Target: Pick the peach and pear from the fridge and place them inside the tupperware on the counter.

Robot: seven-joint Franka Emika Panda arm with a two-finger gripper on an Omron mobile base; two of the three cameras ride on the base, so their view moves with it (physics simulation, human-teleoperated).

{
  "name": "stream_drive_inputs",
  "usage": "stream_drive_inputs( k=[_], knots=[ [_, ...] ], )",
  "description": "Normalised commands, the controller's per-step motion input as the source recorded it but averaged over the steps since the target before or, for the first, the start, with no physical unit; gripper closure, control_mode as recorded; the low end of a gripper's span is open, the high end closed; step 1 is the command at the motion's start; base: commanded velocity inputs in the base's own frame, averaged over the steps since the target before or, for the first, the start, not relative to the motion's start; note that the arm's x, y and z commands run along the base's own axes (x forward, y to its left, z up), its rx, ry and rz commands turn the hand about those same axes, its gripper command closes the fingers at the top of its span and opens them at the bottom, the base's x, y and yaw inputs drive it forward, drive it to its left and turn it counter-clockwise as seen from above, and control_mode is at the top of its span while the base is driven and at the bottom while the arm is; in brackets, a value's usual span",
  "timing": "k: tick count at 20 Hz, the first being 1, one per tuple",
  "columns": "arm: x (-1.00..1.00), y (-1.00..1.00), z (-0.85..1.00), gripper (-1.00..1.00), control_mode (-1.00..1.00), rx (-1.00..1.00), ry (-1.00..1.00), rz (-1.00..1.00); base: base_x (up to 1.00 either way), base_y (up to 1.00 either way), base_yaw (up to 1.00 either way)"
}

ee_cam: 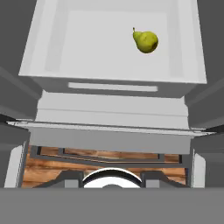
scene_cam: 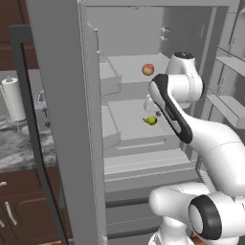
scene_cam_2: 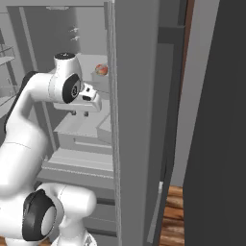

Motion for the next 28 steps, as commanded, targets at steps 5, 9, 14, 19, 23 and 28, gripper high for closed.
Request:
stream_drive_inputs(
  k=[5,9,14,19,23,28],
  knots=[
    [-0.05,0.07,0.01,-1.0,-1.0,-0.02,-0.14,-0.01,0.0,0.0,0.0],
    [-0.19,-0.09,0.17,-1.0,-1.0,-0.01,-0.41,0.0,0.0,0.0,0.0],
    [0.0,-0.05,0.29,-1.0,-1.0,0.0,-0.38,-0.01,0.0,0.0,0.0],
    [0.07,-0.01,0.36,-1.0,-1.0,0.0,-0.16,-0.01,0.0,0.0,0.0],
    [0.18,-0.07,0.53,-1.0,-1.0,0.0,-0.05,-0.01,0.0,0.0,0.0],
    [0.43,-0.09,0.58,-1.0,-1.0,0.0,0.0,-0.01,0.0,0.0,0.0]
  ],
)
